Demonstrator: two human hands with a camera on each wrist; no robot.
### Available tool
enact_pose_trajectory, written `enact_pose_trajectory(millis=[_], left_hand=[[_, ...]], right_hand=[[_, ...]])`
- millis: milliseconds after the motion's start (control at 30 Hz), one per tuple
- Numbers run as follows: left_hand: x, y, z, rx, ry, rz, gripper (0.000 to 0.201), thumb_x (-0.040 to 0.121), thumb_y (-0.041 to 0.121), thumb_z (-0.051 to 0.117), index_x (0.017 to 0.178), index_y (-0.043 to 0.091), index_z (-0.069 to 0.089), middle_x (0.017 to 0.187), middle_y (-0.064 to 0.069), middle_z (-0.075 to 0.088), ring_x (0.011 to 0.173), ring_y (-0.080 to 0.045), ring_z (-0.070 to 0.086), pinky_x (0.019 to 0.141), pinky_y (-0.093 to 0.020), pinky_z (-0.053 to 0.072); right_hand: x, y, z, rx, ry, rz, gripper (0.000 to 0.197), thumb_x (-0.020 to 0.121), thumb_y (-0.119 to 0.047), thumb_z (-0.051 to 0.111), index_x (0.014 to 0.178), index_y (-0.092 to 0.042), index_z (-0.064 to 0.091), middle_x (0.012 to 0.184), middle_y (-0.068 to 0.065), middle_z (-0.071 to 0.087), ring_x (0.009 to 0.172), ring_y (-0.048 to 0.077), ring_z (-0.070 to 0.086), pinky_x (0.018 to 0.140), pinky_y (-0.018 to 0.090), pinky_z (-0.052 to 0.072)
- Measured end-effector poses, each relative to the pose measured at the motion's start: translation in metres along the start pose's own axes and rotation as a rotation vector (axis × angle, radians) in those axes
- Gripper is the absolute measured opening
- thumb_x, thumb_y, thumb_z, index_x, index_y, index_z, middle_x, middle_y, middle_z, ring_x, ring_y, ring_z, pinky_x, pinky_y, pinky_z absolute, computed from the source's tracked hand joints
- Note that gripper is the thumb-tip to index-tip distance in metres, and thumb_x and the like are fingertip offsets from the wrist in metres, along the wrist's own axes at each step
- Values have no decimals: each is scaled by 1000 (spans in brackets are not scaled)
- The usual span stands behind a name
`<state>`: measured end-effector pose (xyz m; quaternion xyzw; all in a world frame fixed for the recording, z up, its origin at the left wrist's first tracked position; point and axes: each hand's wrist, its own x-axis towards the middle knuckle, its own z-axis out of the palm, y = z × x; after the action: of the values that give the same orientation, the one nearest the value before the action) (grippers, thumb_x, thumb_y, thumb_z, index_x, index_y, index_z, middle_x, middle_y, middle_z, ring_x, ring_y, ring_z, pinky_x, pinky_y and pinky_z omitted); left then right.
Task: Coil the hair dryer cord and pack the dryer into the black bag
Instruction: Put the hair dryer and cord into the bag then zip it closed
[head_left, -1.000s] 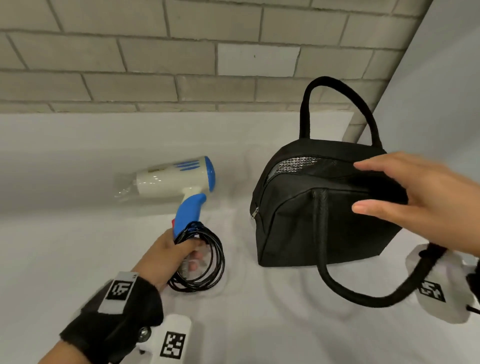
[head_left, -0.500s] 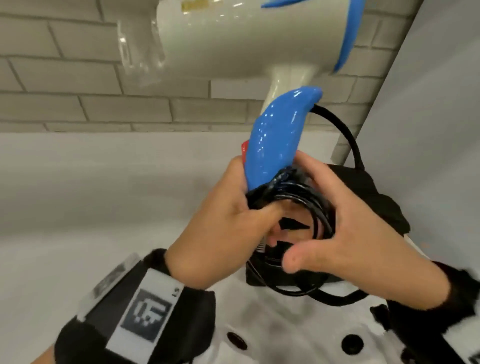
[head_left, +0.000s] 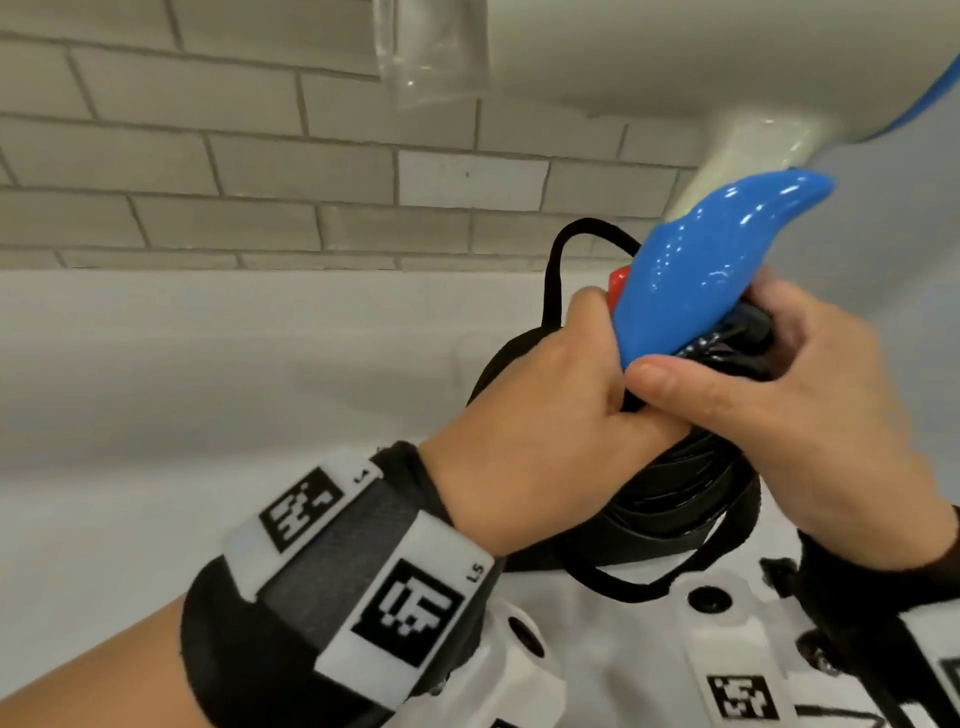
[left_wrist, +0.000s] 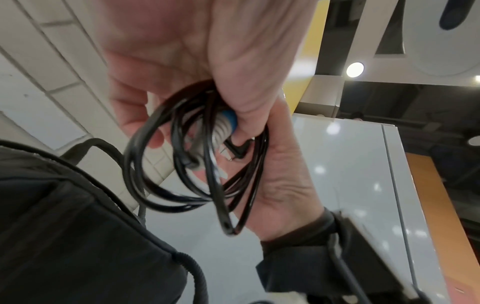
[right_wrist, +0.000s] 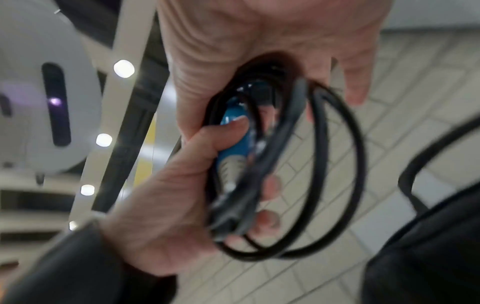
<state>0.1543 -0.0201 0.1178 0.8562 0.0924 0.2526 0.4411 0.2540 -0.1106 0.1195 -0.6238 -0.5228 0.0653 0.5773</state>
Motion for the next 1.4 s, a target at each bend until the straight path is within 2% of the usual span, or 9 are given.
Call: enact_pose_trajectory(millis=[133, 333, 633, 767, 867, 1033, 1200, 1300, 1400], left_hand=[[5, 0, 6, 17, -56, -23, 33, 81, 27, 54, 108, 14, 39, 88, -7, 61, 76, -23, 62, 69, -42, 52], [14, -3, 15, -18, -202, -18, 53, 81, 33, 55, 126, 16, 33, 107, -3, 61, 93, -16, 62, 83, -41, 52], [27, -10, 22, -99, -147, 1, 44, 73, 38, 52, 115, 23, 50, 108, 0, 64, 101, -15, 61, 90, -41, 50], [22, -20, 14, -70, -72, 16, 40, 78, 42, 59, 117, 36, 50, 108, 14, 62, 96, 3, 56, 83, -20, 48], [15, -45, 3, 131, -66, -38, 57, 68, 57, 61, 120, 39, 45, 114, 21, 47, 107, 5, 40, 84, -14, 36], [11, -84, 5, 541, -200, -114, 52, 70, 56, 58, 115, 32, 48, 111, 8, 54, 108, -15, 43, 97, -31, 35], [15, -89, 3, 521, -300, -43, 17, 78, 43, 57, 82, 35, 42, 82, 4, 56, 80, -16, 52, 73, -28, 41], [16, -96, -1, 558, -377, -40, 29, 80, 39, 57, 66, 34, 32, 61, 5, 48, 59, -10, 47, 55, -19, 35], [15, -102, -8, 592, -402, 16, 35, 82, 37, 56, 62, 32, 28, 62, 3, 46, 57, -11, 42, 54, -15, 29]], right_hand=[[-2, 4, -4, -243, 74, -43, 49, 48, -78, 58, 81, -42, 62, 97, -13, 63, 94, 6, 60, 79, 15, 45], [-3, 24, -11, 222, -63, 3, 81, 49, -47, 80, 119, -23, 47, 111, 1, 69, 101, 19, 65, 83, 25, 51], [10, 25, -20, 283, 26, 43, 60, 43, -28, 83, 97, -22, 56, 87, -1, 71, 85, 16, 68, 71, 26, 54], [20, 26, -36, 224, -13, 29, 61, 45, -48, 79, 97, -26, 56, 84, -5, 70, 82, 12, 66, 65, 23, 54], [31, 28, -58, 151, -9, 16, 65, 39, -54, 79, 94, -29, 56, 80, -8, 71, 76, 7, 65, 59, 21, 54], [58, 40, -87, 4, -64, 19, 65, 37, -54, 81, 93, -32, 55, 78, -12, 72, 78, 7, 66, 68, 22, 56], [73, 63, -72, -56, -241, 61, 46, 51, -29, 69, 93, -19, 52, 76, -15, 72, 72, 2, 67, 67, 16, 52], [72, 77, -58, -56, -406, 114, 48, 52, -26, 72, 95, -21, 53, 79, -10, 72, 73, 5, 68, 69, 16, 52], [70, 89, -43, -83, -548, 167, 49, 53, -22, 77, 96, -25, 54, 82, -14, 72, 80, 3, 67, 73, 15, 51]])
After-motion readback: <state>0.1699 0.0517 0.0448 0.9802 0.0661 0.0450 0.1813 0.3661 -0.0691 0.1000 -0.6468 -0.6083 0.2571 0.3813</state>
